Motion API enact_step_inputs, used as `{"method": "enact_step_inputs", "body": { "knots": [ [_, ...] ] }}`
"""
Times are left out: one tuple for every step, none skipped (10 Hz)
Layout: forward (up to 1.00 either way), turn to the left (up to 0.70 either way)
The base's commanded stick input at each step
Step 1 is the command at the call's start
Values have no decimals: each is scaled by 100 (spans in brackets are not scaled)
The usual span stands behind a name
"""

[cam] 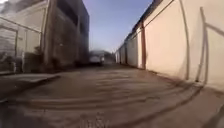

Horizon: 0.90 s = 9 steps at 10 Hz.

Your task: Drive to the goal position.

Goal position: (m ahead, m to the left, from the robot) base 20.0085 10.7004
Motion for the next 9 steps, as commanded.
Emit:
{"method": "enact_step_inputs", "body": {
  "knots": [
    [100,0],
    [100,0],
    [100,0],
    [100,0],
    [100,0],
    [100,0],
    [100,0],
    [100,0],
    [100,0]
  ]
}}
